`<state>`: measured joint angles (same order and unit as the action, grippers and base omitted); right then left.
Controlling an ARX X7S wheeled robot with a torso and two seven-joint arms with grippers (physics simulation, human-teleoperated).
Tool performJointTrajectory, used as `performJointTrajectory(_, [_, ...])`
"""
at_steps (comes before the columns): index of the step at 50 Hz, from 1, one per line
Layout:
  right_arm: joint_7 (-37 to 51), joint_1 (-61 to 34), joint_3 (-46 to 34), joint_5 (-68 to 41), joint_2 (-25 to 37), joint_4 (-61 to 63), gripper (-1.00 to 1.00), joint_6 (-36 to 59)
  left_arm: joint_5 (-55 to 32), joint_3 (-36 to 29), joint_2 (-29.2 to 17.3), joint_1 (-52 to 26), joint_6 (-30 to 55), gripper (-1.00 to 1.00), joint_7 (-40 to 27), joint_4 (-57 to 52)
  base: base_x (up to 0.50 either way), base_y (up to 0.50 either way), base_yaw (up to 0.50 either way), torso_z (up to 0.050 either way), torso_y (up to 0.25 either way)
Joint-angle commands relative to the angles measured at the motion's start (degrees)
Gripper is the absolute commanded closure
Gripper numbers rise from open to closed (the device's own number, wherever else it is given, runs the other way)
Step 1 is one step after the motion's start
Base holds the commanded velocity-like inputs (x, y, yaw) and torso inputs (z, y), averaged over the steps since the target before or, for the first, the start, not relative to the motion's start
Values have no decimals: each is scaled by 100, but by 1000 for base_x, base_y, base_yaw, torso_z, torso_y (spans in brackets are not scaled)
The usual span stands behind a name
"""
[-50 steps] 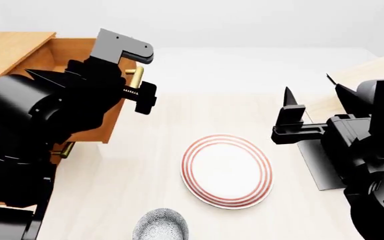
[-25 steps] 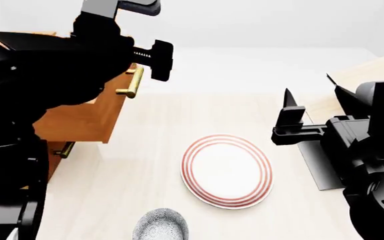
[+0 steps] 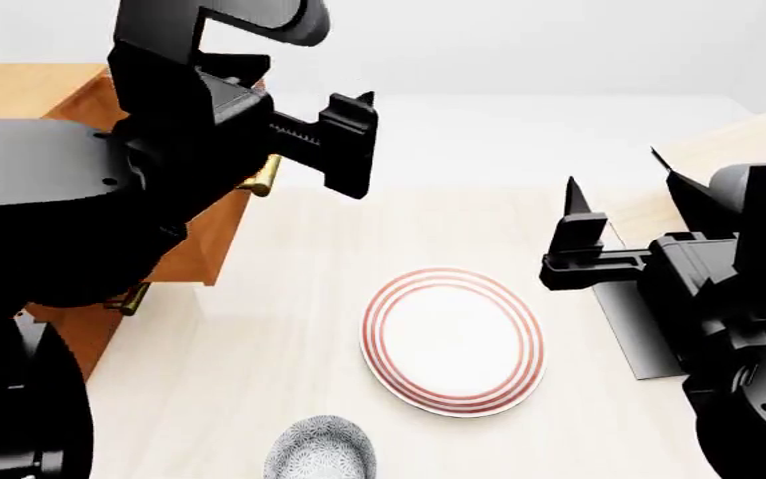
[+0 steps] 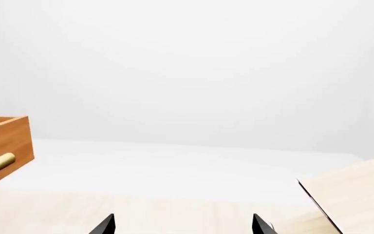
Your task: Open the top drawer of the cabinet and put the bowl in it.
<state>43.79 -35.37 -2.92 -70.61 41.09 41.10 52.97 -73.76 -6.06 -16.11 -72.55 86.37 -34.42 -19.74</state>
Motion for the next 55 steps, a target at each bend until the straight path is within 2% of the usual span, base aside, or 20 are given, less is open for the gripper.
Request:
performJointTrajectory(1, [72,-46,-5,-61,4,25,-100,12,-1763,328,-80,636,96,-100,-971,-1332,0,0,0,0,0])
performJointTrajectory(8, [56,-37,21,-62,11,-8,-100,-27,-2744,129,-195,1134,-272,-100,-1658,-2002,0,0,0,0,0])
performJointTrajectory(15, [35,20,68,-88,44,15,-100,-71,-2805,20,-233,1898,-321,-100,-1625,-2441,0,0,0,0,0])
performJointTrajectory(24, [4,85,71,-55,33,-5,-100,-125,-1806,-35,-355,2941,74,-100,-499,-3115,0,0,0,0,0])
performJointTrajectory(27, [-16,100,54,-21,21,-21,-100,-143,-1238,-121,-451,3314,56,-100,10,-3318,0,0,0,0,0])
performJointTrajectory(33, [-45,142,18,48,9,-27,-100,-171,256,-617,-865,4109,-433,-100,1135,-3529,0,0,0,0,0])
performJointTrajectory(37, [-69,158,-9,96,-9,-61,-100,-191,939,-948,-1170,4488,-835,-100,1518,-3432,0,0,0,0,0])
performJointTrajectory(43, [-89,161,-50,139,-30,-89,-100,-205,1310,-1020,-1475,4864,-1162,-100,1735,-3246,0,0,0,0,0])
performJointTrajectory(55, [-120,189,-72,182,-31,-122,-100,-243,1005,-555,-1785,5109,-1174,-100,1589,-3063,0,0,0,0,0])
